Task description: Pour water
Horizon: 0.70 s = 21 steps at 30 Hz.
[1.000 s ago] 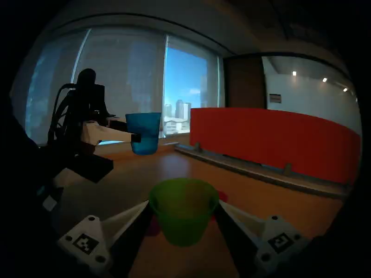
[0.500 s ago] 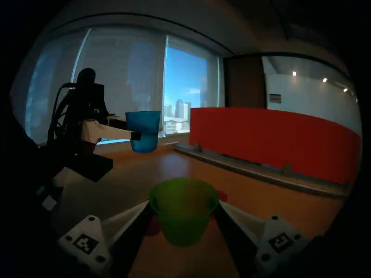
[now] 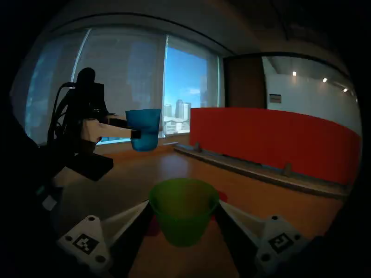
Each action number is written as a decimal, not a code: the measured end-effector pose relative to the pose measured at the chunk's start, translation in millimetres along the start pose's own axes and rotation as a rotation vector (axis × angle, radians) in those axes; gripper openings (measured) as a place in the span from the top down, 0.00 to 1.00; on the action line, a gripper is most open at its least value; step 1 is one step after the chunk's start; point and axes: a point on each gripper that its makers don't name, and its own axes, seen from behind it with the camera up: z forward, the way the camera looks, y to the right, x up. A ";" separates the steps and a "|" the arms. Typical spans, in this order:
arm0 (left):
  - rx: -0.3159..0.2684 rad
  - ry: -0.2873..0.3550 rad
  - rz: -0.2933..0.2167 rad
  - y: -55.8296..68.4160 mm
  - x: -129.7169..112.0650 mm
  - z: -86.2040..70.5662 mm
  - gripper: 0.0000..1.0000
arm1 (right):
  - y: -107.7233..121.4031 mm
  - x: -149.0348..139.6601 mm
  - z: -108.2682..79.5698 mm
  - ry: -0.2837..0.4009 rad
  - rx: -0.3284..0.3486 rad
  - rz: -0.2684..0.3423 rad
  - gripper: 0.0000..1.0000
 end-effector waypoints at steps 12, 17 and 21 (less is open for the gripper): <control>0.036 0.026 0.045 -14.7 15.7 0.3 0.22 | -8.1 2.3 15.4 0.009 0.022 0.007 0.09; 0.052 0.041 0.093 -17.9 26.2 -0.4 0.22 | -13.1 6.7 23.9 0.018 0.036 0.014 0.09; 0.063 0.046 0.130 -19.8 33.3 0.6 0.22 | -17.7 10.5 31.0 0.023 0.048 0.019 0.09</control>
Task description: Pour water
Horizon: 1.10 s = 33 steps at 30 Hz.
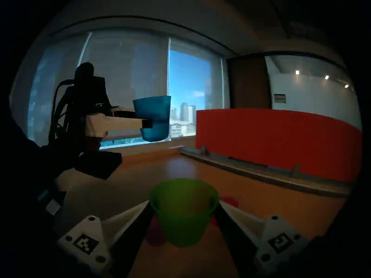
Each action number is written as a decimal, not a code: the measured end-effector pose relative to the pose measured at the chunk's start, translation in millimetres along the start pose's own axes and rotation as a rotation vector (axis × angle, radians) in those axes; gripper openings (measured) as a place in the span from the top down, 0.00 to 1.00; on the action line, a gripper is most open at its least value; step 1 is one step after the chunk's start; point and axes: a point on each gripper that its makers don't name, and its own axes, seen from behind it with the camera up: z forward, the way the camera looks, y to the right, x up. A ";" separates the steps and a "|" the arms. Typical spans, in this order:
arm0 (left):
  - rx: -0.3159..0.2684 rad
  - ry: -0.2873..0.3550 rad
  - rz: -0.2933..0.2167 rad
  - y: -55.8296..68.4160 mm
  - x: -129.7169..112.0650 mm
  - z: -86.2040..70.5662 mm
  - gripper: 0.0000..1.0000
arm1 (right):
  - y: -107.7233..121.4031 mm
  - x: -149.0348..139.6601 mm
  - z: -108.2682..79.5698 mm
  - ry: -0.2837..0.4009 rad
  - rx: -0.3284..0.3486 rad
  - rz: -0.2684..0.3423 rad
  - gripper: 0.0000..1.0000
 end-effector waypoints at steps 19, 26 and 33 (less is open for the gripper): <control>0.073 -0.001 0.216 -15.0 22.4 3.2 0.22 | -15.8 8.9 25.5 0.003 0.045 0.009 0.09; 0.098 -0.010 0.333 -15.9 30.1 1.6 0.22 | -22.5 14.0 32.0 0.003 0.060 0.002 0.09; 0.100 -0.017 0.419 -9.9 33.2 0.1 0.22 | -26.8 14.0 36.6 -0.002 0.073 -0.005 0.09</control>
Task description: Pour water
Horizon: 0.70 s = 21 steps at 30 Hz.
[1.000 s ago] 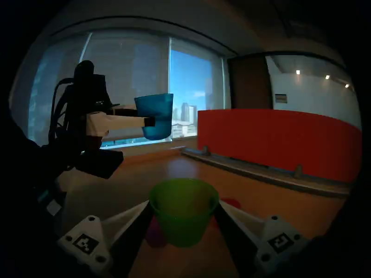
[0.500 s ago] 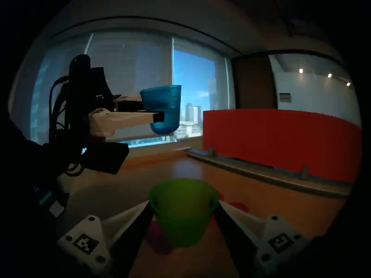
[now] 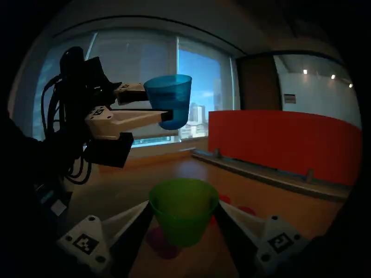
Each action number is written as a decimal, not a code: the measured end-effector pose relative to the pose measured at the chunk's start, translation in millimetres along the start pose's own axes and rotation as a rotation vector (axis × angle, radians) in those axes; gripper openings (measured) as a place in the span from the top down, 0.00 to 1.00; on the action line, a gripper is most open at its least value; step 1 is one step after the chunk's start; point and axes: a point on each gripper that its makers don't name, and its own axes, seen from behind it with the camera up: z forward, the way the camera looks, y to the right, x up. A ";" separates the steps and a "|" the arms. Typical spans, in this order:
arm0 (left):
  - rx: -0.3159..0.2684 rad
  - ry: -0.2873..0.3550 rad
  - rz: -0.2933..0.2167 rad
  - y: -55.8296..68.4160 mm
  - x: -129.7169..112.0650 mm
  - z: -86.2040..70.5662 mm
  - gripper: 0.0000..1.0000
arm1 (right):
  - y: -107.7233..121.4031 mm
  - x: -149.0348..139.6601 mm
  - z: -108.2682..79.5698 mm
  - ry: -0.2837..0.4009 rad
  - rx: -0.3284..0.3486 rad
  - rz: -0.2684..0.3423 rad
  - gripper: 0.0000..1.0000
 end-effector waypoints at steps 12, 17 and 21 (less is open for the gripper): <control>0.022 -0.012 0.161 5.2 2.4 -0.4 0.22 | -1.9 -1.9 5.4 -0.013 0.011 -0.008 0.09; 0.033 -0.006 0.209 5.8 4.2 0.2 0.22 | -2.2 -3.0 8.6 -0.017 0.015 -0.010 0.09; 0.034 -0.002 0.250 9.0 5.0 2.6 0.22 | -1.9 -4.8 10.6 -0.022 0.018 -0.010 0.09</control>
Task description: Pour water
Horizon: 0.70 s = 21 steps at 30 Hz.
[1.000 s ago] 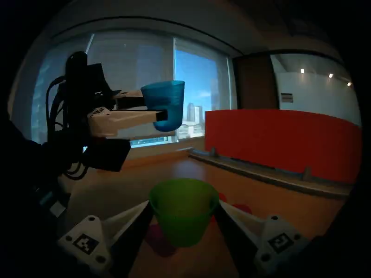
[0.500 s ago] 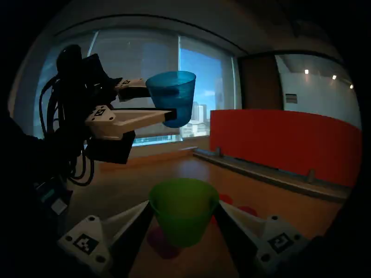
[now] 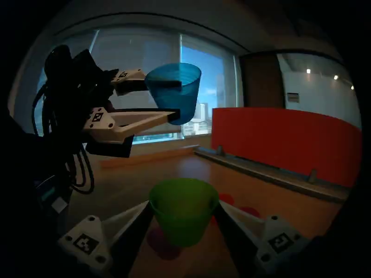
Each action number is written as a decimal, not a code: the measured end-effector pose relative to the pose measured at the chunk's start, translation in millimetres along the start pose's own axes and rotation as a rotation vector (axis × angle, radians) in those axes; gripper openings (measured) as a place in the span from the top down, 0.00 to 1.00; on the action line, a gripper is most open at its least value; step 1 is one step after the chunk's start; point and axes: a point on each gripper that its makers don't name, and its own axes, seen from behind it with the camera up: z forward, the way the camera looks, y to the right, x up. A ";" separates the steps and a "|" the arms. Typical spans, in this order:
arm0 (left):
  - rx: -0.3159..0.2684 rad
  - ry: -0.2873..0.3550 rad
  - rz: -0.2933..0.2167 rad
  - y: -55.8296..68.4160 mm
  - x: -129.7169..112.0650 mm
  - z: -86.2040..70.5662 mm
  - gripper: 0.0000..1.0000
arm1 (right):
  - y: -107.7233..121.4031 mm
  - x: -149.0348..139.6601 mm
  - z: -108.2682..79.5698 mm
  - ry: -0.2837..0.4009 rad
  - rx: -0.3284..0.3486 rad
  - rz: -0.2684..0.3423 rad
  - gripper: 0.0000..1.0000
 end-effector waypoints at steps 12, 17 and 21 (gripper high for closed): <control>0.013 -0.011 0.063 -1.4 -3.8 8.6 0.22 | 0.5 1.9 2.0 -0.001 0.003 -0.003 0.09; 0.018 -0.016 0.085 -2.7 -4.7 10.9 0.22 | 0.1 1.5 2.3 0.001 0.007 -0.002 0.09; 0.019 -0.018 0.106 -2.4 -4.9 12.4 0.22 | 0.6 0.2 2.7 0.001 0.007 -0.002 0.09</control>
